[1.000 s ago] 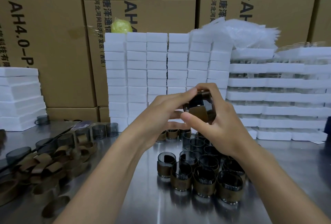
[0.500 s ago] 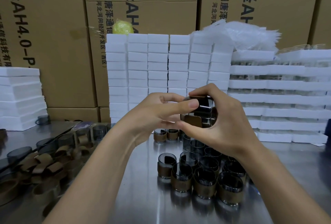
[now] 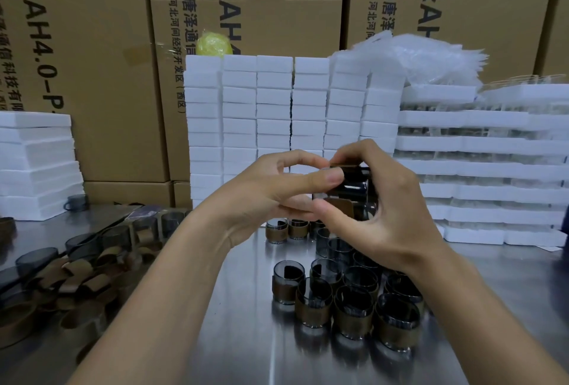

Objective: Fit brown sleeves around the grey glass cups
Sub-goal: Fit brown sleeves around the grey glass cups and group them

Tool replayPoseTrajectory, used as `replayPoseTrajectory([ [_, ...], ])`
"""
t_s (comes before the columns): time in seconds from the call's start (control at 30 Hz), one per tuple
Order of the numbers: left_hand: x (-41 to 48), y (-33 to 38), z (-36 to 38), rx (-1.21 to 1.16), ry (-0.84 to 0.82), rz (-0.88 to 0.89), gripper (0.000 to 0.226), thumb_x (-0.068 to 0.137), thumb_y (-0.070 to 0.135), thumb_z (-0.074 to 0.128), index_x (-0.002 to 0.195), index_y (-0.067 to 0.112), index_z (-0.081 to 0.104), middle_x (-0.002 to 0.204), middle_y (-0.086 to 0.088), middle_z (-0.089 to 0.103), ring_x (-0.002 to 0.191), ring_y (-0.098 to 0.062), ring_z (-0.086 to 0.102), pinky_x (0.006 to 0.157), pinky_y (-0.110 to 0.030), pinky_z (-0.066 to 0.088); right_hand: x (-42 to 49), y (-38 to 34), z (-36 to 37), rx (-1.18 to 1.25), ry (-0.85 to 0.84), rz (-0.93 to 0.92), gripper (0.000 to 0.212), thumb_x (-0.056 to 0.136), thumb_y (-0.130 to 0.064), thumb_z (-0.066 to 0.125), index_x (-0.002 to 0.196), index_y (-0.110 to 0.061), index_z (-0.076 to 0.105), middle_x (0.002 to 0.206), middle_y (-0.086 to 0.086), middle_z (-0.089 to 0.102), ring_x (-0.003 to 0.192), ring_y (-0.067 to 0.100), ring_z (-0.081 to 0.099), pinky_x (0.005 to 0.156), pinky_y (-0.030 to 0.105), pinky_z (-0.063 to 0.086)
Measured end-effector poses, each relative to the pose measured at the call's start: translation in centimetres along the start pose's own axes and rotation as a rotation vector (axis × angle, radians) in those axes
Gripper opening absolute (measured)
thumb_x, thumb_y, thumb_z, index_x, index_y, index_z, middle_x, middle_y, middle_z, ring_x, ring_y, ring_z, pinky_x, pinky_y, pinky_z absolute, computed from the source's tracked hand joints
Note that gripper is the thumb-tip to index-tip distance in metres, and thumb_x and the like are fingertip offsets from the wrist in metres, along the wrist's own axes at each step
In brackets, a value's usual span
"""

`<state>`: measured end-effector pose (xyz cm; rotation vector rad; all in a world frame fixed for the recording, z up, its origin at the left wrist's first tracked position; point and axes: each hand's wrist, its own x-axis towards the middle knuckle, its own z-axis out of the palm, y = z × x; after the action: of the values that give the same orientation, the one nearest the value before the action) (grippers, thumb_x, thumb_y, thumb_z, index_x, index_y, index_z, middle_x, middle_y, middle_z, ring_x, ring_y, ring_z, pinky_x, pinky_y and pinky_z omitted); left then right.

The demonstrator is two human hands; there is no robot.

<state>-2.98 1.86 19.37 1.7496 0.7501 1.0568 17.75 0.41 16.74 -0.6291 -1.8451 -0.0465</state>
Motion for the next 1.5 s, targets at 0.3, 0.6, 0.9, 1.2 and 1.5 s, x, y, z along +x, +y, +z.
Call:
replayPoseTrajectory([
  [0.3, 0.1, -0.2, 0.1, -0.031, 0.005, -0.018, 0.068, 0.082, 0.052, 0.084, 0.136, 0.013, 0.069, 0.111, -0.007, 0.079, 0.085, -0.030, 0.072, 0.092, -0.041, 0.061, 0.7, -1.3, -0.7, 0.055, -0.116, 0.195, 0.055, 0.064, -0.068, 0.080, 0.105, -0.036, 0.061, 0.103, -0.024, 0.073, 0.100, 0.001, 0.070, 0.080, 0.009, 0.048],
  [0.6, 0.4, -0.7, 0.1, -0.081, 0.018, -0.005, 0.062, 0.086, 0.053, 0.083, 0.134, 0.016, 0.072, 0.129, -0.012, 0.075, 0.094, -0.034, 0.072, 0.096, -0.042, 0.061, 0.4, -0.7, -0.3, 0.099, -0.107, 0.215, 0.063, 0.070, -0.057, 0.088, 0.120, -0.033, 0.057, 0.110, -0.017, 0.070, 0.107, 0.003, 0.069, 0.084, 0.009, 0.048],
  [0.9, 1.6, -2.1, 1.6, -0.477, -0.026, -0.119, 0.065, 0.109, 0.067, 0.039, 0.139, 0.021, 0.074, 0.135, -0.015, 0.076, 0.116, -0.023, 0.078, 0.083, -0.031, 0.064, 0.9, 0.3, -1.1, 0.045, -0.066, 0.296, 0.052, 0.073, -0.065, 0.083, 0.119, -0.046, 0.069, 0.104, -0.011, 0.068, 0.073, 0.005, 0.056, 0.067, 0.017, 0.045],
  [1.2, 2.5, -3.3, 3.4, -0.252, 0.006, -0.105, 0.087, 0.102, 0.084, 0.019, 0.127, 0.028, 0.080, 0.110, -0.003, 0.082, 0.103, -0.026, 0.081, 0.079, -0.028, 0.062, 0.7, 1.6, -0.4, -0.060, -0.086, 0.466, 0.057, 0.073, -0.088, 0.065, 0.099, -0.038, 0.070, 0.098, -0.011, 0.069, 0.076, 0.000, 0.062, 0.064, 0.017, 0.044],
  [1.5, 1.9, -5.3, 1.3, 0.324, 0.102, -0.130, 0.065, 0.111, 0.069, 0.012, 0.123, 0.038, 0.068, 0.101, 0.003, 0.085, 0.093, -0.014, 0.082, 0.085, -0.037, 0.050, -4.2, 2.1, -1.0, -0.030, -0.067, 0.608, 0.055, 0.072, -0.080, 0.076, 0.112, -0.042, 0.069, 0.099, -0.021, 0.071, 0.090, -0.012, 0.063, 0.072, 0.020, 0.045],
])
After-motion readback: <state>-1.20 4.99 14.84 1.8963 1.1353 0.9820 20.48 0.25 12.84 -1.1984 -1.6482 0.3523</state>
